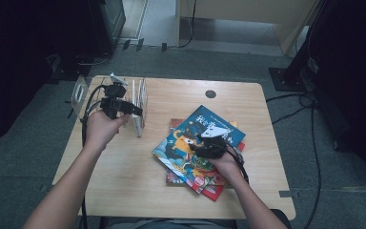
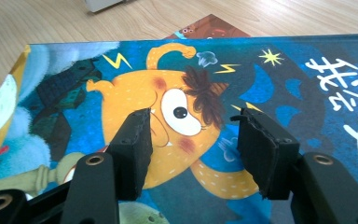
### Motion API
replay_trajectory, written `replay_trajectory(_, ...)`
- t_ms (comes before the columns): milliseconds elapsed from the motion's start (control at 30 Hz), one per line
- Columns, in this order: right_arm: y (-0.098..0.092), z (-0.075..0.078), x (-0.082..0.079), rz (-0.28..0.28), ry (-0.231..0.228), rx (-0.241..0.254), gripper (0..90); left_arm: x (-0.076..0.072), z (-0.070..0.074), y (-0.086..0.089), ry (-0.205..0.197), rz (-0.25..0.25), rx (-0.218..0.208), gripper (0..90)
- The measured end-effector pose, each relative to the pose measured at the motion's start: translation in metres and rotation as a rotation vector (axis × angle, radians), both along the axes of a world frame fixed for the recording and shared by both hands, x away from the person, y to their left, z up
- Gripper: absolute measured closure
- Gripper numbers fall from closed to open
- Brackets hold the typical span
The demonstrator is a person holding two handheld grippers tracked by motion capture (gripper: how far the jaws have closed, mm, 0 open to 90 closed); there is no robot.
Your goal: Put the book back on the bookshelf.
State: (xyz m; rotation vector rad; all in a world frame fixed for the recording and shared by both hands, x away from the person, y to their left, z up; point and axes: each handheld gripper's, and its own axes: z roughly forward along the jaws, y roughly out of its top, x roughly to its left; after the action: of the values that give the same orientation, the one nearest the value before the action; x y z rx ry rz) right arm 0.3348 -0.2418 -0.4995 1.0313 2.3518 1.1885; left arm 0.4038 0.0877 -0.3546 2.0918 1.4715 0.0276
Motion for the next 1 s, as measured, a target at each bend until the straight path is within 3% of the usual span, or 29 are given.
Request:
replay_trajectory(267, -0.006, 0.004, -0.002, -0.011, 0.004, 0.008, 45.6, -0.019, -0.028, -0.003, 0.003, -0.076, -0.037, 49.3)
replay_trajectory(500, -0.02, 0.005, -0.003, -0.044, 0.006, 0.009, 45.7, -0.034, -0.048, -0.017, -0.037, -0.152, -0.028, 46.9)
replay_trajectory(800, -0.037, 0.004, -0.01, -0.093, 0.018, 0.007, 45.8, -0.041, -0.073, -0.032, -0.027, -0.223, -0.06, 45.4)
replay_trajectory(1000, -0.051, 0.005, -0.015, -0.132, 0.017, 0.015, 45.8, -0.04, -0.093, -0.046, -0.017, -0.279, -0.03, 44.6)
